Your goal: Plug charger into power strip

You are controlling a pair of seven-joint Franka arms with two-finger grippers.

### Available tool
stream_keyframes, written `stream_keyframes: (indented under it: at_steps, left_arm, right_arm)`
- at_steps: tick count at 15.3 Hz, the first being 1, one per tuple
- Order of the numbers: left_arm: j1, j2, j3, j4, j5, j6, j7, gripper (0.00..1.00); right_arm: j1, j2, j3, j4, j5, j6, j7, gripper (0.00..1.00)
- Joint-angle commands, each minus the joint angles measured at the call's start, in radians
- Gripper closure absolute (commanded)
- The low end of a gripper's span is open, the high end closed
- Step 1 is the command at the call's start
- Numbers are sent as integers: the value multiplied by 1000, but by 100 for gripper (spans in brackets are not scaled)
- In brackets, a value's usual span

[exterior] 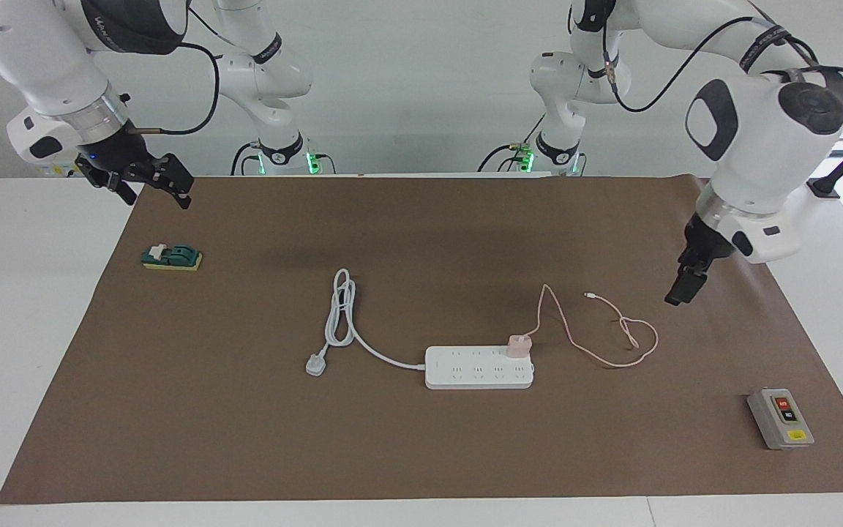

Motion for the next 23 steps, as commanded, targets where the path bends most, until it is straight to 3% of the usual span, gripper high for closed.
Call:
stream_keyframes:
  at_steps: [1,7,13,17,23]
  left_arm:
    - [80,-68,-5,-56,-8,-16,219,0]
    - [158,-181,-2,-106,4,-120,502,0]
    - [111,-282,-10,-148,22,-219,503,0]
    - [39,-358,-13,-234,22,-220,491,0]
    - [3,-358,-34,-232,19,-179,488,0]
  right_arm:
    - [-8,-12,13,-9,-20,3,10,0]
    - [-8,-12,13,-9,-20,3,10,0]
    - [-8,-12,13,-9,-20,3,10,0]
    - [-8,-12,13,-9,-20,3,10,0]
    - [-10,-12,13,-9,-20,3,10,0]
